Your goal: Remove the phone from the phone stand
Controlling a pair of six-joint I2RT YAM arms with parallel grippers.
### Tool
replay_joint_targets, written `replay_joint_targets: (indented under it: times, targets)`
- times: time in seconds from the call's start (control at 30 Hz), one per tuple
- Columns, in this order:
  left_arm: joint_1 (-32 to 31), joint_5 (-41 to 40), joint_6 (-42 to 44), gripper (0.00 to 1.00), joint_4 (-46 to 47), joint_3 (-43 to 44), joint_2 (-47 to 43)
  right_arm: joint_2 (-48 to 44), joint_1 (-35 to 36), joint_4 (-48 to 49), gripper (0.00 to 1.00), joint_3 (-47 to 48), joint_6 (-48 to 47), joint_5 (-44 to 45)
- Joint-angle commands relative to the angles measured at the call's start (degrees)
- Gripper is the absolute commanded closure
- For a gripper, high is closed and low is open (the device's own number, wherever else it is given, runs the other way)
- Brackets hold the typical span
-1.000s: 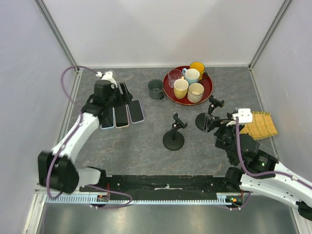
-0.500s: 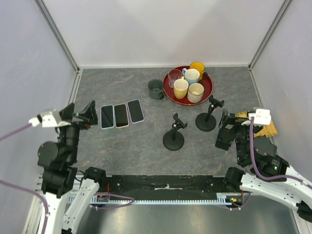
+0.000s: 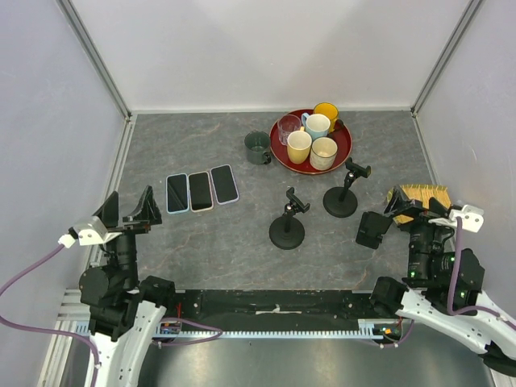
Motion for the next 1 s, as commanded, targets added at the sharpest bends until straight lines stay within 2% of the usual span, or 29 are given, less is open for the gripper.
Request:
replay_joint_targets:
  times: [0.0, 0.53, 0.97]
  targets:
    - [0.2, -0.2, 1.5, 0.0, 4.3, -1.5, -4.8, -1.2, 0.2, 6.3, 0.02, -2.7, -2.2, 0.9]
    - [2.9, 4.1, 2.9, 0.0, 4.4, -2.9, -4.7, 5.4, 0.0, 7.9, 0.02, -2.9, -5.1, 0.4]
    - [4.7, 0.8, 0.1, 0.0, 4.4, -3.2, -2.3, 7.5, -0.2, 8.4, 0.02, -3.0, -6.6, -0.4]
